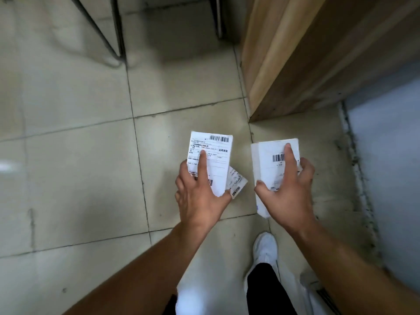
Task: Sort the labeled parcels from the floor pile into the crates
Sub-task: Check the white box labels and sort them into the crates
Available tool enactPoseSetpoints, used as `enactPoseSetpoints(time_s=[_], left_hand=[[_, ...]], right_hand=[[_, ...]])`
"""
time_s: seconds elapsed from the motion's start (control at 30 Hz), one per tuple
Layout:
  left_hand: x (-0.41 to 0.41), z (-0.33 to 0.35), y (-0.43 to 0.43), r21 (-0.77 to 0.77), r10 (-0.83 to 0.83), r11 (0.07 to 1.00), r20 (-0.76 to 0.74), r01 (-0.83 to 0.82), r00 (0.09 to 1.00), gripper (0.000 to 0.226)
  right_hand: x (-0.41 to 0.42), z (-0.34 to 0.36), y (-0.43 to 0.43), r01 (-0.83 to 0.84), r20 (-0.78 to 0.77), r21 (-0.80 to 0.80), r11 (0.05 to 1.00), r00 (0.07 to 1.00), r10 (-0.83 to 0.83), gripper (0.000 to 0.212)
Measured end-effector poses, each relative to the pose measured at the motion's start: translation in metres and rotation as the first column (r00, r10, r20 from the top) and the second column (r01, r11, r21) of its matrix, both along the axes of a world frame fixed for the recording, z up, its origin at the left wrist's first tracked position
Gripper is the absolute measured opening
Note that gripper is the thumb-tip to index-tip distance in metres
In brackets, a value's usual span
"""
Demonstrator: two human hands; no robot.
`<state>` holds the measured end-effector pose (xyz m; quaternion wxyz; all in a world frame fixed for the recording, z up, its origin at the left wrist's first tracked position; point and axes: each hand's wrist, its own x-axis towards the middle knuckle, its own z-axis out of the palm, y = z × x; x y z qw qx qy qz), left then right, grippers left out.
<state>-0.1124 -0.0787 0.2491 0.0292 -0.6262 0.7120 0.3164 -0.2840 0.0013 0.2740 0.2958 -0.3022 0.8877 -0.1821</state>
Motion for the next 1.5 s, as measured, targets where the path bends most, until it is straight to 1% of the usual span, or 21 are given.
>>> enactPoseSetpoints(time_s=[0.13,0.27,0.37,0.47,0.6,0.7,0.77,0.87,0.97,1.07,1.17,1.3,1.43,1.5], left_hand=[[0.025,0.126,-0.016,-0.015,-0.078,0.997,-0.061,0.078,0.995,0.116],[0.052,0.245,-0.023,-0.108,-0.189,0.979,-0.188,0.171,0.964,0.111],[0.081,0.320,-0.021,-0.186,-0.265,0.958,-0.284,0.218,0.921,0.110],[0.110,0.382,-0.014,-0.257,-0.330,0.933,-0.340,0.251,0.880,0.109],[0.136,0.452,0.003,-0.322,-0.392,0.907,-0.407,0.272,0.825,0.106],[0.144,0.493,0.020,-0.379,-0.455,0.874,-0.416,0.305,0.787,0.106],[0.146,0.516,0.034,-0.424,-0.523,0.834,-0.406,0.352,0.749,0.106],[0.149,0.543,0.067,-0.476,-0.633,0.759,-0.376,0.444,0.677,0.108],[0.157,0.563,0.120,-0.471,-0.703,0.707,-0.381,0.528,0.601,0.108],[0.167,0.577,0.191,-0.459,-0.760,0.650,-0.383,0.606,0.524,0.104],[0.170,0.591,0.272,-0.478,-0.827,0.560,-0.365,0.677,0.427,0.103],[0.176,0.611,0.392,-0.520,-0.898,0.416,-0.364,0.746,0.246,0.101],[0.185,0.632,0.511,-0.549,-0.918,0.303,-0.387,0.779,0.085,0.096],[0.191,0.641,0.564,-0.559,-0.912,0.245,-0.411,0.792,-0.008,0.095]], right_hand=[[0.013,0.125,-0.016,0.064,0.032,-0.127,0.990,0.998,-0.061,0.100],[0.042,0.244,-0.023,0.060,0.008,-0.174,0.983,0.998,-0.059,0.094],[0.079,0.325,-0.015,0.098,-0.016,-0.202,0.974,0.994,-0.104,0.097],[0.118,0.395,0.001,0.155,-0.053,-0.244,0.957,0.984,-0.172,0.102],[0.160,0.466,0.029,0.179,-0.125,-0.310,0.934,0.966,-0.226,0.112],[0.178,0.508,0.056,0.224,-0.155,-0.336,0.915,0.945,-0.288,0.118],[0.186,0.532,0.082,0.268,-0.188,-0.352,0.897,0.919,-0.348,0.117],[0.198,0.562,0.139,0.328,-0.253,-0.371,0.869,0.865,-0.434,0.108],[0.219,0.585,0.215,0.397,-0.260,-0.372,0.839,0.823,-0.505,0.097],[0.250,0.603,0.303,0.468,-0.289,-0.364,0.806,0.765,-0.575,0.092],[0.283,0.618,0.398,0.541,-0.336,-0.388,0.747,0.671,-0.661,0.090],[0.334,0.629,0.529,0.644,-0.373,-0.415,0.642,0.523,-0.766,0.092],[0.386,0.634,0.648,0.727,-0.374,-0.440,0.527,0.385,-0.844,0.096],[0.413,0.638,0.700,0.755,-0.381,-0.469,0.459,0.296,-0.876,0.097]])
